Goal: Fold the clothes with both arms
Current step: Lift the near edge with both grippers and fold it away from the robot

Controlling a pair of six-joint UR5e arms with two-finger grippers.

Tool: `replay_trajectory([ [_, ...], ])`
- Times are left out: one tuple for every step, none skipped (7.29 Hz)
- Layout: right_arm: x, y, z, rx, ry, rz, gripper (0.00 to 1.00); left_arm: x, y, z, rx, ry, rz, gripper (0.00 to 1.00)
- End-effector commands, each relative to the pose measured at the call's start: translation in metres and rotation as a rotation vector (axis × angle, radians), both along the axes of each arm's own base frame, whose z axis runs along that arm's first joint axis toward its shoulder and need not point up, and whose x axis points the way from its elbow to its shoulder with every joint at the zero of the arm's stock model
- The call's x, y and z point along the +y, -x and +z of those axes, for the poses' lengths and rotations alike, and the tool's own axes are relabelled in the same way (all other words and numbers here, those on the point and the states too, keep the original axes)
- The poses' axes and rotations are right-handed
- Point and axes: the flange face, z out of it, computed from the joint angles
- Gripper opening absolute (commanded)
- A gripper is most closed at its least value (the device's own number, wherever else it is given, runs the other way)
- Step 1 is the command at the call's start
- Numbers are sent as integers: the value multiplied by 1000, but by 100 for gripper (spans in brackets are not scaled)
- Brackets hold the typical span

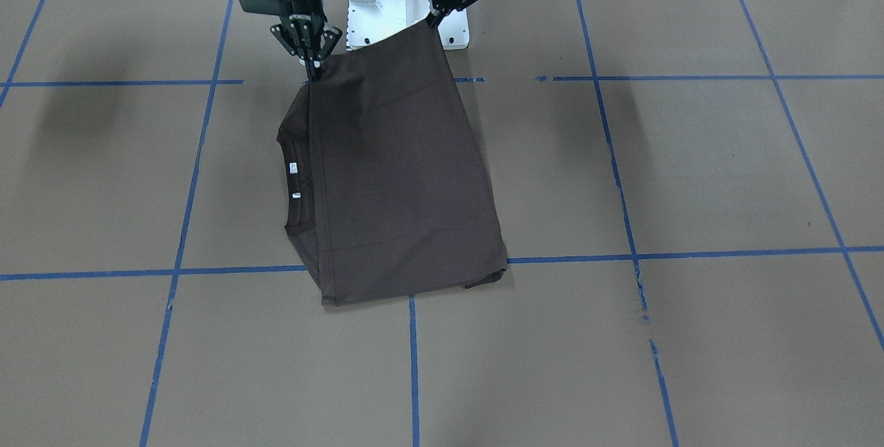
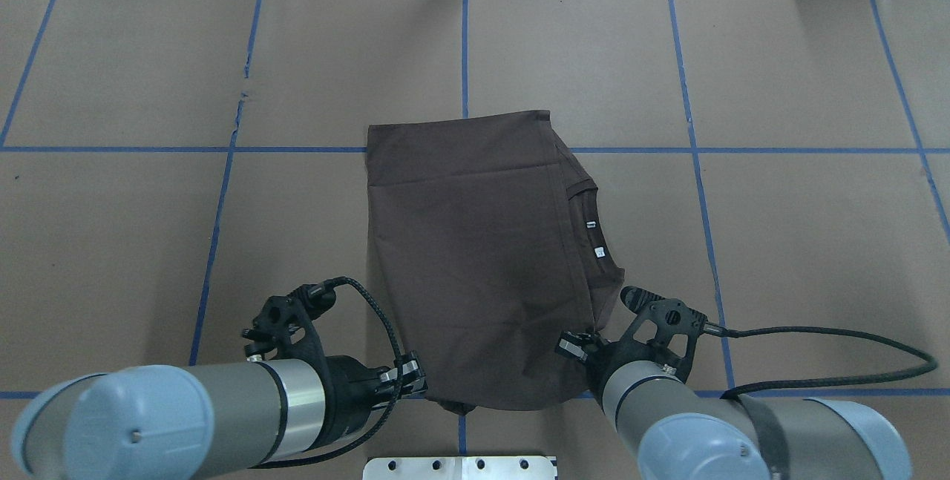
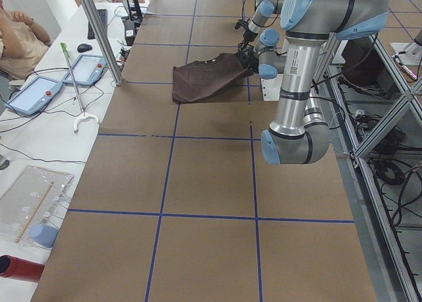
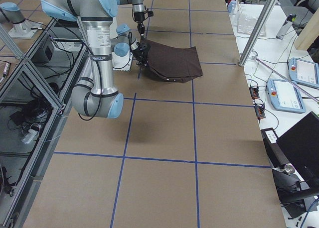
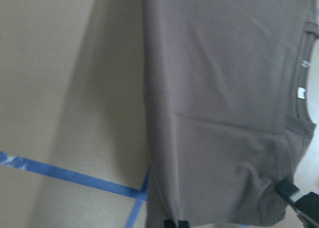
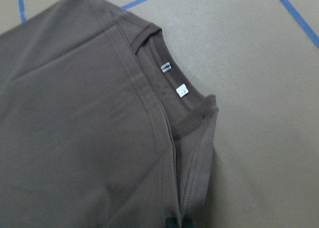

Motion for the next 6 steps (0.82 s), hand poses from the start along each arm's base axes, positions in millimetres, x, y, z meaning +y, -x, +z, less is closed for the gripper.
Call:
replay_trajectory([
  [15,-61,-50,-36,29,-44,0,14,89,-42,-36,14,22,0],
  [15,-42,-50,-9,30,-46,0,13,74,-36,-76,19,25,0],
  [8,-10,-50,17,30,-35,0,-3,47,-27,-134,-21,7,0],
  [-20,7,-52,35,30,17,0,-46,37,-23,-190,-99,-41,0],
  [-48,14,-49,60,42,48,0,-83,30,-13,-245,-139,-83,0],
  [-80,19,-52,78,55,61,0,-114,26,-7,-292,-168,-115,0],
])
